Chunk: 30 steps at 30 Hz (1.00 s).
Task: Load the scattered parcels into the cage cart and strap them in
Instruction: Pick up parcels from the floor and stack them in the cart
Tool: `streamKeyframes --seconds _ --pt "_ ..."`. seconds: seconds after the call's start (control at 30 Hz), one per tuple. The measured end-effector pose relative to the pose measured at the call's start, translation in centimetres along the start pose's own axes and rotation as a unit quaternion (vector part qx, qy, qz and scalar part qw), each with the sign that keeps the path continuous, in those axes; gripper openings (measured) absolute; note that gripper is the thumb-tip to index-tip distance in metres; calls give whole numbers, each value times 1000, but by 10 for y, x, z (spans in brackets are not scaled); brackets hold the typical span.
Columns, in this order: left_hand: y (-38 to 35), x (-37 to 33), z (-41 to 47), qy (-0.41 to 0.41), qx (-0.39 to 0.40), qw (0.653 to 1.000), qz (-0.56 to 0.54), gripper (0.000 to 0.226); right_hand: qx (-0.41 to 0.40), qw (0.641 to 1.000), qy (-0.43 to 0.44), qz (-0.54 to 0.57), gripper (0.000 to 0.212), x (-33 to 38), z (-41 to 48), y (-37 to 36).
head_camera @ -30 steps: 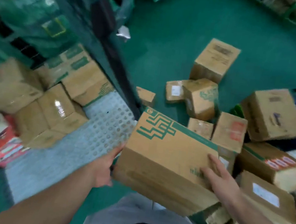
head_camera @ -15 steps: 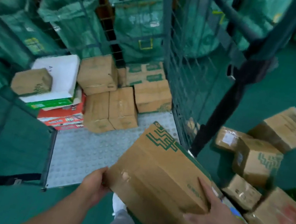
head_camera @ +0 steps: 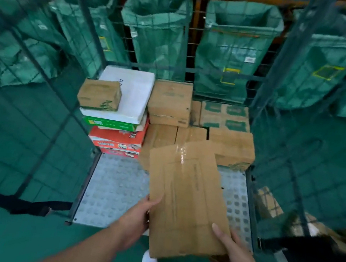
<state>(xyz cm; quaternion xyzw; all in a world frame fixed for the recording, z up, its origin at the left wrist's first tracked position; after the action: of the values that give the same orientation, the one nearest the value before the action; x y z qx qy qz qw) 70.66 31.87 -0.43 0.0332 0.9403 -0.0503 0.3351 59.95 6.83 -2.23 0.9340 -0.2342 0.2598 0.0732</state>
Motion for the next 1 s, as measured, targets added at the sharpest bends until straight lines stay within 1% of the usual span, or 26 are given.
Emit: streamKeyframes --seconds 0.07,0.13,0.2,0.27,0.33,0.37,0.47,0.5,0.57,0.6,0.7,0.77,0.87,0.93,1.0 --pt "19 -11 17 -22 6 999 31 45 9 1000 -23 13 85 9 6 -31" --pt "36 -17 31 -23 -24 998 51 47 26 998 -38 33 71 13 15 -51" --pt "44 -23 46 -8 -29 997 69 52 31 997 -58 30 67 18 29 -65" --pt "48 -30 60 21 -25 994 102 56 15 997 -75 20 71 24 40 -75" --pt "49 -40 72 66 -43 989 124 61 -5 996 -93 4 82 29 55 -85" --pt "47 -44 76 79 -48 987 135 63 -8 995 -98 -3 84 33 60 -90" --pt "46 -58 91 75 -94 984 129 68 5 993 -114 -23 82 53 83 -106" --pt "47 -62 95 76 -114 984 116 65 15 992 -119 -35 80 62 90 -112" --pt "50 -69 105 91 -156 980 89 51 31 990 -123 -55 76 79 104 -125" --pt "50 -72 110 98 -163 979 70 47 37 990 -126 -58 79 87 110 -131" --pt "46 -92 122 130 -153 979 27 42 43 987 -126 -94 102 109 124 -142" --pt "44 -104 131 145 -130 981 -13 38 48 987 -106 -116 109 119 141 -149" --pt "53 -118 156 144 -129 981 -15 41 45 989 -92 -108 116 112 192 -159" --pt "59 -123 177 138 -138 981 -14 43 27 990 -81 -111 112 124 204 -174" --pt "69 -123 208 126 -155 980 -26 35 9 990 -57 -129 91 151 196 -200"
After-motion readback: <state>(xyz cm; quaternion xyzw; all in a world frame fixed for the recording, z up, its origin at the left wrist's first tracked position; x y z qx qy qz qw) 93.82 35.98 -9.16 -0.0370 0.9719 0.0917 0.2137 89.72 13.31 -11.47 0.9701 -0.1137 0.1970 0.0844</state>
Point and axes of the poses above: each hand's wrist, its own z-axis towards the middle knuckle, its own y-axis out of the back of the hand, x = y × z, the point moved 5 cm from there along z, towards the middle knuckle, and after that the axes turned 9 degrees about -x, right-handed, at the moved point
